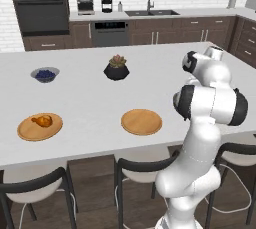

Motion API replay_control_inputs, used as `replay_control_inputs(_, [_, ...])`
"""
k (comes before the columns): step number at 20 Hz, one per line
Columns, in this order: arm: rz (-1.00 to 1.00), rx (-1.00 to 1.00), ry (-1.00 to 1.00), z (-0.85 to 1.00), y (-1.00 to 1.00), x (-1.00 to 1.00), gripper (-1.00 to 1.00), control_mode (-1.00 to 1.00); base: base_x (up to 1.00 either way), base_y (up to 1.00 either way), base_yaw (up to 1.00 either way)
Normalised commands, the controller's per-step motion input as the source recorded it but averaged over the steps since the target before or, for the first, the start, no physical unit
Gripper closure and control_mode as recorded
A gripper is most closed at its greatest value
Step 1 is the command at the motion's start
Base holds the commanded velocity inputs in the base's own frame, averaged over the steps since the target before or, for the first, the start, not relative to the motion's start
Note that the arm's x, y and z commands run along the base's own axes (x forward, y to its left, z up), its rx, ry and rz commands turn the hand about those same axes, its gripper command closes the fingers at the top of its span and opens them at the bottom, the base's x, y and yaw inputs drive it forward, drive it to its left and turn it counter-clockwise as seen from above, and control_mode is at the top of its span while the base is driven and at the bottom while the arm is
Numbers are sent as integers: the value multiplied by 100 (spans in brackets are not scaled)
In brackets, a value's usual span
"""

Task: Pick the chicken drumstick and lemon wedge from their plates and place them in the bowl. Then put the bowl in the fridge.

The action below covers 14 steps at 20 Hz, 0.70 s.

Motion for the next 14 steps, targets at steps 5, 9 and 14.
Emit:
replay_control_inputs(5, [0, 0, 0, -26, -44, 51, 100, -100, 0, 0, 0])
replay_control_inputs(9, [0, 0, 0, -37, -13, 27, 100, -100, 0, 0, 0])
replay_control_inputs(14, [0, 2, 1, -67, 3, 13, 100, -100, 0, 0, 0])
